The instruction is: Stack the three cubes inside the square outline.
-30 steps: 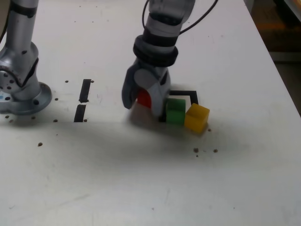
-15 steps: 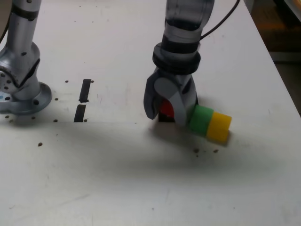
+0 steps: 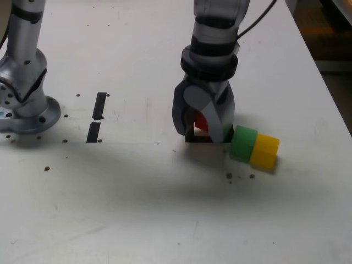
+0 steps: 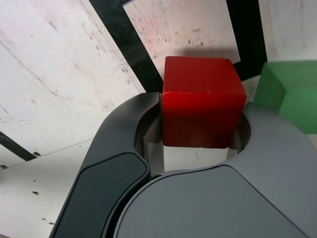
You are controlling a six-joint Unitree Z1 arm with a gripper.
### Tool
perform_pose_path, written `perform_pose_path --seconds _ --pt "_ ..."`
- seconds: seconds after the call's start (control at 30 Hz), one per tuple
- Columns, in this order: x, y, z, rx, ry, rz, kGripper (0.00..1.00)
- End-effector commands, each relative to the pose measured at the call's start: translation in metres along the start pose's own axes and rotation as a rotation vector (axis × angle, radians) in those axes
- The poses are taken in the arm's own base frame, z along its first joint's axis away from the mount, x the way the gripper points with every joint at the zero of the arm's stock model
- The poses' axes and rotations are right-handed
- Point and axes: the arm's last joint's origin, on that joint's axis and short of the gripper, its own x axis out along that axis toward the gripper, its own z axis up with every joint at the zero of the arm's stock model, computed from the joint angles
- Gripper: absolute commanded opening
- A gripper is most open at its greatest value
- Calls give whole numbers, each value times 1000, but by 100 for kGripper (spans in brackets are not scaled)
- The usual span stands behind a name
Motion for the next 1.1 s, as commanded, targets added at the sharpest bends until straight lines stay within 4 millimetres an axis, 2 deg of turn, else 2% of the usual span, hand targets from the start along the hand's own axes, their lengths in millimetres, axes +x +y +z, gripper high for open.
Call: perform_pose_path --seconds 0.0,0.27,0.63,0.77,1.07 --pt "-2 3 -2 -17 -4 5 17" --pt "-3 15 -2 -65 -29 7 20" --pt "6 34 -7 -137 -29 -8 26" --pt "10 35 -8 -142 -22 -20 35" --pt "18 35 -8 -141 -12 -48 65"
